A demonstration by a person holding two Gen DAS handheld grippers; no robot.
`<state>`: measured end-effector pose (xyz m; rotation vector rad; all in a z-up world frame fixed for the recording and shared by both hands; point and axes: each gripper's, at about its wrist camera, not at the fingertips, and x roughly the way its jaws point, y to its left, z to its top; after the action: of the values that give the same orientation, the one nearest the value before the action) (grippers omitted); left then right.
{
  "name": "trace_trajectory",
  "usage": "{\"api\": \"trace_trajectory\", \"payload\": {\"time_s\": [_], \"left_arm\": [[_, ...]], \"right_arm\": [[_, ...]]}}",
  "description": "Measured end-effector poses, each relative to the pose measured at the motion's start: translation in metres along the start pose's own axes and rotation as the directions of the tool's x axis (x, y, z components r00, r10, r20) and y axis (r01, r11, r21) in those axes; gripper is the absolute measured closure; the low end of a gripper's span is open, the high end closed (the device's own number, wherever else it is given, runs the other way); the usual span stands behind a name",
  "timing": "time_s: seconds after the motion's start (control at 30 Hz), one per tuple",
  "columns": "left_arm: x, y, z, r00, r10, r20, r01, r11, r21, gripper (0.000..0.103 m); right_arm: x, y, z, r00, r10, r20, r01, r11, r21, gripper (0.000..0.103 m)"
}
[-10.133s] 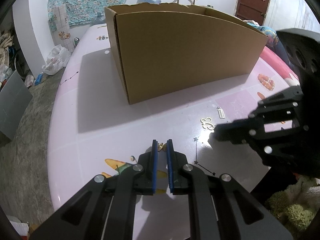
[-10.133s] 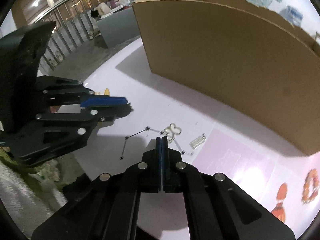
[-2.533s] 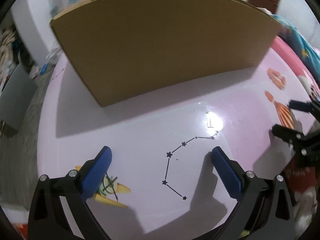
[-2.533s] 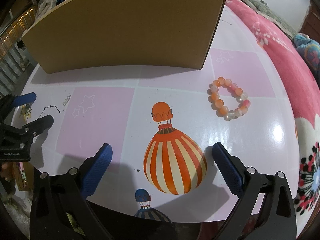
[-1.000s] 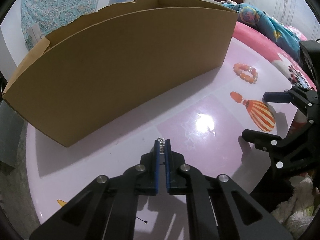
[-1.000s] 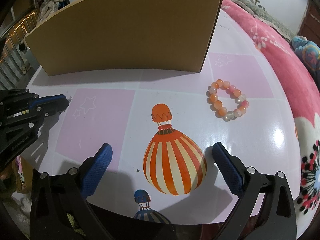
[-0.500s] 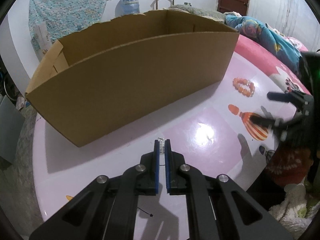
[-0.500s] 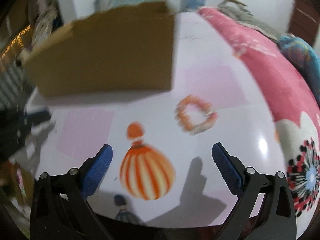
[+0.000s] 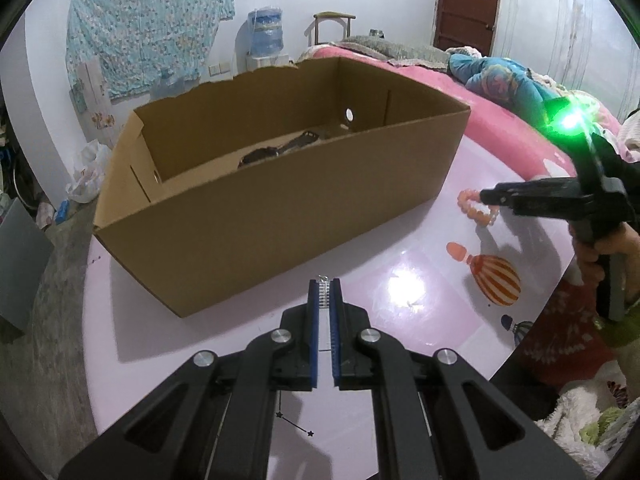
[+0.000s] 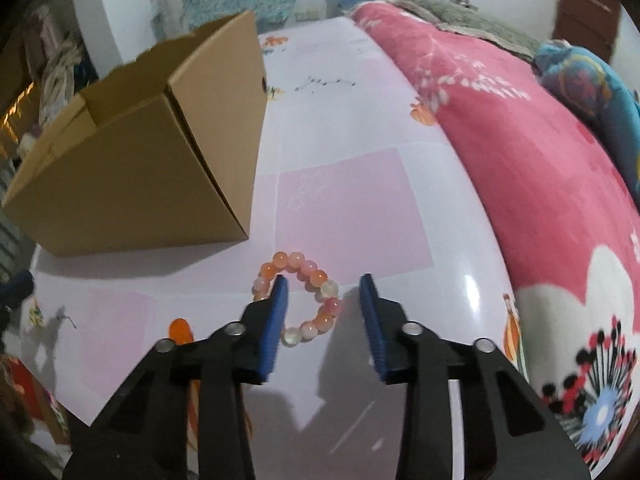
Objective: Organize jewelry
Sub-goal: 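Close the right tool on the orange bead bracelet while the left tool holds the silver charm, then carry both held pieces into the box and open the left tool over it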
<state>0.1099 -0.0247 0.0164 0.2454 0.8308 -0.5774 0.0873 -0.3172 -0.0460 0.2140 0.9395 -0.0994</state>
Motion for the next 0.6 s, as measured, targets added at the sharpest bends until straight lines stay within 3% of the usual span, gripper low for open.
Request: {"api": "trace_trajectory", "payload": {"time_s": [0.27, 0.6], "left_arm": [[-0.006, -0.002, 0.003, 1.0, 0.0, 0.017, 0.0, 1.0, 0.001, 0.099], [-0.024, -0.002, 0.007, 0.998, 0.01, 0.067, -0.01, 1.0, 0.004, 0.099]], "right_arm": [[0.01, 0.013, 0.001, 0.998, -0.067, -0.007, 0.065, 0.991, -0.119, 0.094], [-0.017, 0.014, -0.001, 0.997, -0.048, 0.057, 0.053, 0.995, -0.088, 0.096]]}}
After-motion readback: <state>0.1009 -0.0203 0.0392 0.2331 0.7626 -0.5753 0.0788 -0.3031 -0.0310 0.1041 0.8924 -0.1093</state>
